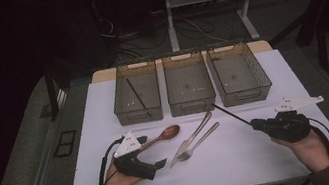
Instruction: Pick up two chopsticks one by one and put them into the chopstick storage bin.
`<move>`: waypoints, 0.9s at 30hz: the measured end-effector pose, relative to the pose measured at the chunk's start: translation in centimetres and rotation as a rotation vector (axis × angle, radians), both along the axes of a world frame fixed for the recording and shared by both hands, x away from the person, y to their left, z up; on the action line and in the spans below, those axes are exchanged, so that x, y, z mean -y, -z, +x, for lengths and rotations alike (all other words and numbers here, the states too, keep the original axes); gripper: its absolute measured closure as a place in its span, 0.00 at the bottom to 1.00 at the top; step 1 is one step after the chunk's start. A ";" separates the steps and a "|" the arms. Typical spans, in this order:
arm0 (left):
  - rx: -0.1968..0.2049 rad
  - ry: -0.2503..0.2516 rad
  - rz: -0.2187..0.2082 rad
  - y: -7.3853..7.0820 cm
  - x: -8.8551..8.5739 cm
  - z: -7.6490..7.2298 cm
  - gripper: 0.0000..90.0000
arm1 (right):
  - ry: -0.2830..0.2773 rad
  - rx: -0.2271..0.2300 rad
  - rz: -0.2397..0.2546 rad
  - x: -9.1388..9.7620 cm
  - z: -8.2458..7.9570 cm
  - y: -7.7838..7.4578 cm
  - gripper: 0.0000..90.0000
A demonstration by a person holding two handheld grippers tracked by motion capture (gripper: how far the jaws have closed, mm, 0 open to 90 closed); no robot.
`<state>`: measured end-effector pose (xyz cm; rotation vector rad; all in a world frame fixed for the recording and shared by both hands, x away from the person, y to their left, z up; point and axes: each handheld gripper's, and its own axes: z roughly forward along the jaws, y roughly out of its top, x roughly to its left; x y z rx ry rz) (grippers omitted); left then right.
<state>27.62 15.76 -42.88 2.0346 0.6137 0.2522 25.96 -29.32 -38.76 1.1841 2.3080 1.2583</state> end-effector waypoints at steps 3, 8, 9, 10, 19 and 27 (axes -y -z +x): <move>0.002 0.004 0.005 0.0 0.0 0.0 0.00 | -0.001 0.011 0.004 -0.2 0.2 -0.3 0.95; 0.005 0.003 0.000 0.0 0.0 0.0 0.00 | -0.006 0.028 0.008 -0.8 0.8 -0.8 0.95; 0.005 0.004 0.000 0.0 0.0 0.0 0.00 | -0.005 0.034 0.009 -0.9 1.0 -0.8 0.95; 0.004 0.005 0.004 0.0 0.0 0.0 0.00 | -0.006 0.034 0.012 -1.0 1.2 -0.9 0.95; 0.001 0.004 0.001 0.0 0.1 0.0 0.00 | -0.025 0.026 0.036 -1.9 2.9 -1.2 0.95; 0.000 0.006 -0.001 0.1 0.2 0.0 0.00 | -0.059 0.043 0.036 -4.0 4.4 -1.7 0.95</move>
